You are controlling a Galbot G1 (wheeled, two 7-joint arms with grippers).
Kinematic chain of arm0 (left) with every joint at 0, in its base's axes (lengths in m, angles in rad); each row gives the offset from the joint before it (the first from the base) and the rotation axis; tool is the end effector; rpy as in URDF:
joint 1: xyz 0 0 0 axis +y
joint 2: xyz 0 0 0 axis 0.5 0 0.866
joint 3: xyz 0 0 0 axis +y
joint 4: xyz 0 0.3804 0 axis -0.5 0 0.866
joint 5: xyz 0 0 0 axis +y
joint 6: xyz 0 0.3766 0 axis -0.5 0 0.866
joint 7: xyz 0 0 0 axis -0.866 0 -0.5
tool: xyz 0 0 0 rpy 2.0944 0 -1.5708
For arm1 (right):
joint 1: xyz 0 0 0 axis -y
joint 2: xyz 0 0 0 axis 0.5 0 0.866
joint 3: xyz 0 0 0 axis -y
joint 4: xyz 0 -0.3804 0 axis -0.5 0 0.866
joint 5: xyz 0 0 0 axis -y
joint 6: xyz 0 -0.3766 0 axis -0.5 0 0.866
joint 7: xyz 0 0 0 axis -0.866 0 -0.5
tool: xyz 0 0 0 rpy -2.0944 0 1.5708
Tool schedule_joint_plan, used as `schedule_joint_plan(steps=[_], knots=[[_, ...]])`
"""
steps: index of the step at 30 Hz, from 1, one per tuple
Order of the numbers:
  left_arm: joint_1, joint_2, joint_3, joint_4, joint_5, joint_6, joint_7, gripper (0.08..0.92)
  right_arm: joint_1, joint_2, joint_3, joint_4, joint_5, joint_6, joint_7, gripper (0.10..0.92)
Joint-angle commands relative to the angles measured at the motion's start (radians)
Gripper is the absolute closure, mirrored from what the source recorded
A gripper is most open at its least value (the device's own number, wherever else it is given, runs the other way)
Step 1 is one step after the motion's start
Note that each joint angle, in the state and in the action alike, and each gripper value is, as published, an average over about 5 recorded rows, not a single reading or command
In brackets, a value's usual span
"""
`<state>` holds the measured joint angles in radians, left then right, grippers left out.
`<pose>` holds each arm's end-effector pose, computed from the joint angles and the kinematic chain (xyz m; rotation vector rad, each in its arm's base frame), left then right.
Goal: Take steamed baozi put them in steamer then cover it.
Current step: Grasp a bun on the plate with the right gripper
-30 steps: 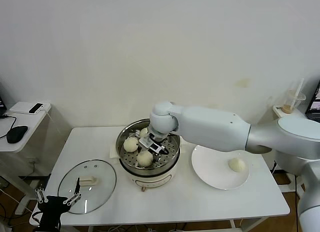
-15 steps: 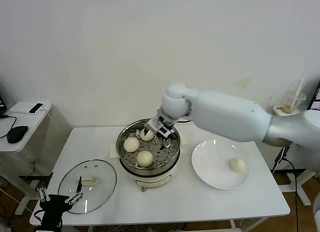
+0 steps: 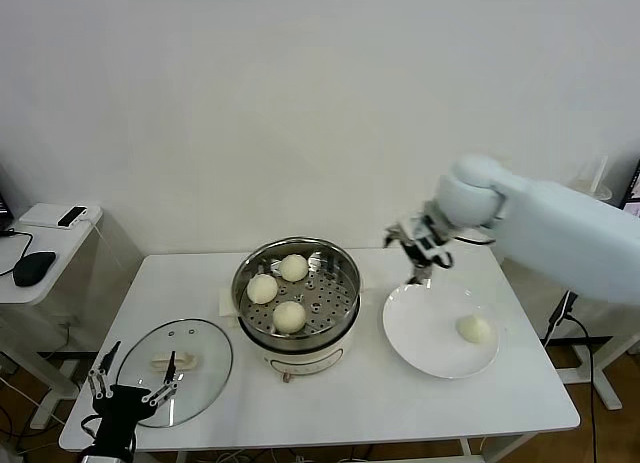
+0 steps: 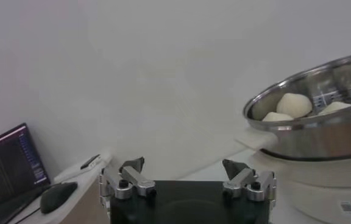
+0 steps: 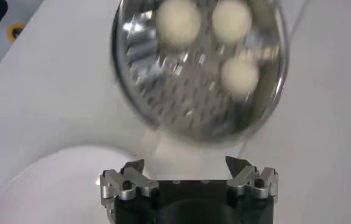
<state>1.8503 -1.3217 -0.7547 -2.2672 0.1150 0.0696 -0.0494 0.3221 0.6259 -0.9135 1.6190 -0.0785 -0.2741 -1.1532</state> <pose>0.1102 0.0984 -0.2845 0.0882 -2.9289 -0.6823 0.5140 -0.0752 -0.0538 1.3759 -1.3630 1.7290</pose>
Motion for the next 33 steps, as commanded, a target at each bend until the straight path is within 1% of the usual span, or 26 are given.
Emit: schedule_joint_plan(steps=[1,9,14,23,33], knots=[[0.002,0.003,0.027,-0.008,0.006,0.003,0.001,0.177,-0.335,-0.270,0.219,0.069,-0.108,-0.011,-0.004,0.203],[0.008,0.003,0.028,-0.009,0.010,0.005,0.001,0.177,-0.568,-0.263,0.400,0.004,-0.198,0.014,0.006,0.203],[0.007,0.002,0.029,-0.007,0.013,0.005,0.002,0.177,-0.646,-0.206,0.467,-0.098,-0.231,0.021,0.020,0.203],[0.009,0.005,0.012,-0.011,0.011,0.011,0.003,0.177,-0.627,-0.044,0.478,-0.302,-0.264,0.034,0.033,0.203],[0.007,-0.002,0.008,-0.006,0.012,0.014,0.004,0.177,-0.587,0.097,0.453,-0.423,-0.280,0.047,0.048,0.203]])
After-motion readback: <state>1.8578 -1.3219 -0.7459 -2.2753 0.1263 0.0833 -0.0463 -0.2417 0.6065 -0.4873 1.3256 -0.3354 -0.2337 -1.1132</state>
